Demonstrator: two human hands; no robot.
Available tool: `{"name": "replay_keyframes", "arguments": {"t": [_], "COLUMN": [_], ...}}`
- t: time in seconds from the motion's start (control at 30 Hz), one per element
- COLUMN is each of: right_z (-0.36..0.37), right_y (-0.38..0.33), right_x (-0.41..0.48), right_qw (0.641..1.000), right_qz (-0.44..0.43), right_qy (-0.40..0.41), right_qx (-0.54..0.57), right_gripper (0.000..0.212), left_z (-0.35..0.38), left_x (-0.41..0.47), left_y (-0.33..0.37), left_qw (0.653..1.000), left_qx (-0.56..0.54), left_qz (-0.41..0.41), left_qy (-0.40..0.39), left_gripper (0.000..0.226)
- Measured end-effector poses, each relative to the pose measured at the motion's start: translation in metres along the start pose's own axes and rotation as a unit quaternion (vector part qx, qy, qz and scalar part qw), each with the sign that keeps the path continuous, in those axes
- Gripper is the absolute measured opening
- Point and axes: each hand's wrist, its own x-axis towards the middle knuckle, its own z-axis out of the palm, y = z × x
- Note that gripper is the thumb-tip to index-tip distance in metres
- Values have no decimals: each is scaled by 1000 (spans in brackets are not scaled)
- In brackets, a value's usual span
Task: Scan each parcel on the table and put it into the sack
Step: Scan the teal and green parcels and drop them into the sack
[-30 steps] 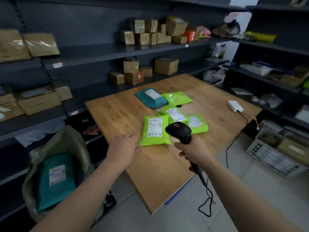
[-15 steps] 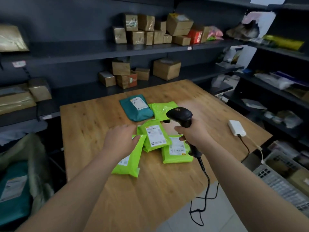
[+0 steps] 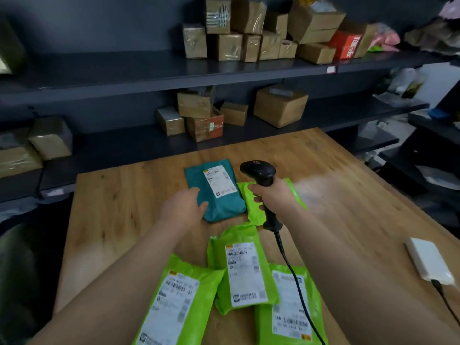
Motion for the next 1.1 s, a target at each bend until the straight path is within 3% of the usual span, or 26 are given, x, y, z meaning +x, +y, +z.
{"name": "replay_keyframes", "arguments": {"t": [0.2,0.27,0.4,0.5,0.57,0.63,0.77,0.9,0.93,1.03,1.1], "right_z": [34,45,61,65,62,53,27,-3,-11,-35,-52], "right_y": [38,49,64,67,65,61,48,30,26,14,9], "right_x": [77,95,117,121,118,111,84,44,33,-1,-22], "right_qw": [999,998,992,984,981,978,979,979,978,975,977], "right_qz": [32,47,82,104,114,117,92,37,25,-2,-24], "right_qy": [-23,-45,-80,-108,-113,-119,-129,-156,-164,-187,-189], "right_qx": [-34,-16,53,95,108,126,127,125,129,120,94], "right_gripper": [18,27,18,22,32,35,34,28,25,21,19], "left_z": [60,78,97,99,98,92,69,44,36,14,7], "left_x": [60,75,99,106,103,95,68,29,18,-17,-40], "left_y": [-13,-13,-9,-4,-2,0,11,32,37,52,62], "left_qw": [994,987,965,920,865,811,754,707,701,747,758], "left_qx": [-59,-99,-209,-339,-438,-514,-597,-666,-675,-637,-629], "left_qz": [-63,-102,-157,-199,-243,-272,-253,-220,-212,-180,-165], "left_qy": [-66,-78,-36,-10,-32,-60,-100,-93,-89,-64,-40], "left_gripper": [38,40,45,35,27,33,29,44,48,61,67]}}
